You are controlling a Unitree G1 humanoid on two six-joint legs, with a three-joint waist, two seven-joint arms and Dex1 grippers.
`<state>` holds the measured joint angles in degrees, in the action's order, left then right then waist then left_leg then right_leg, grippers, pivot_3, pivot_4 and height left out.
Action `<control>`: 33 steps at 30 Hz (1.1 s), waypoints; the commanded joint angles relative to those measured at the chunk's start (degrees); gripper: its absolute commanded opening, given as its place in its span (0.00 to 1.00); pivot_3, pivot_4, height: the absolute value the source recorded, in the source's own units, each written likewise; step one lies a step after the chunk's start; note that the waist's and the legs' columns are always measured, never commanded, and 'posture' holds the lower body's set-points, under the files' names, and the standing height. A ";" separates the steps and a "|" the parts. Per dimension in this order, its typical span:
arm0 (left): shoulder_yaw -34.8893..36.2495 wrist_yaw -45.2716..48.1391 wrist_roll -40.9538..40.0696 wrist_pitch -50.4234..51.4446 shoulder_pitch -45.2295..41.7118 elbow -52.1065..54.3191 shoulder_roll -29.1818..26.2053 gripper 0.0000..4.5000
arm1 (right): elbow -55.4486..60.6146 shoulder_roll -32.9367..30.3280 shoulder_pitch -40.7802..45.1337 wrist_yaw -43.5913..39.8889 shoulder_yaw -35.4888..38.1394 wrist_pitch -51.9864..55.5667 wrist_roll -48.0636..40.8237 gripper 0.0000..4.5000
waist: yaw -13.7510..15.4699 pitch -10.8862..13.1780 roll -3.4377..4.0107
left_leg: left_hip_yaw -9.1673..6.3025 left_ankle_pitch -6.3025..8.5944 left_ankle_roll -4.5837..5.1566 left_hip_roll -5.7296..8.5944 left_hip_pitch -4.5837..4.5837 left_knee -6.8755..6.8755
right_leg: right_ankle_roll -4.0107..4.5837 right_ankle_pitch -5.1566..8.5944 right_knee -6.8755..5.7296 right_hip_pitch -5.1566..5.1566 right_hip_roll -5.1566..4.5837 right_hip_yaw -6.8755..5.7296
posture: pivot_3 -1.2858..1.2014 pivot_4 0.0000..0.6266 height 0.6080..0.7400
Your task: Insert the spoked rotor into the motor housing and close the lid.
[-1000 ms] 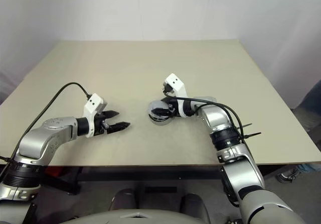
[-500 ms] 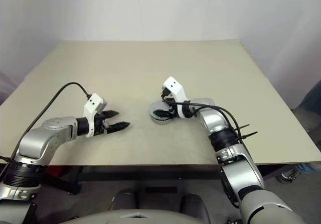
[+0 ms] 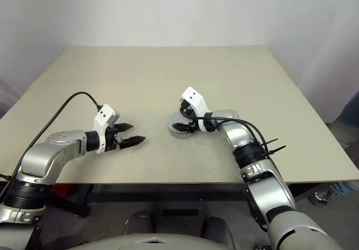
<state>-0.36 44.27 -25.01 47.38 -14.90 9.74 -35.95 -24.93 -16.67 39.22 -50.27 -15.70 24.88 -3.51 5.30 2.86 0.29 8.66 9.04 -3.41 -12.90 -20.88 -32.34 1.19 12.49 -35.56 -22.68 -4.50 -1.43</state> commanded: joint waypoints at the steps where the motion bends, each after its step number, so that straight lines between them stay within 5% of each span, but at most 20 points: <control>1: 0.82 0.03 -0.36 -0.49 -0.71 1.16 -0.48 1.00 | -2.27 -1.08 -0.58 -0.05 -0.99 0.09 1.83 0.71 | 0.02 0.00 0.00 | 0.00 0.00 0.00 0.00 0.03 0.00 | -0.01 0.01 0.00 0.03 0.00 0.00 | 0.52 0.00 1.00; 33: 1.47 -1.65 -1.72 0.85 -1.60 0.81 1.67 1.00 | -5.17 -1.99 -2.00 -0.25 -2.88 -3.15 4.19 0.71 | 0.18 -0.03 -0.04 | -0.03 0.01 0.02 0.03 0.43 -0.03 | -0.37 0.22 0.09 0.51 -0.02 0.01 | 0.52 0.00 1.00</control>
<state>-0.15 43.12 -25.53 48.03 -15.00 9.73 -34.70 -27.17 -17.78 38.75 -51.01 -16.92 20.38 -2.01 5.49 2.82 0.25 8.63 9.05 -3.39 -12.87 -20.43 -32.37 0.81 12.71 -35.48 -22.15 -4.53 -1.42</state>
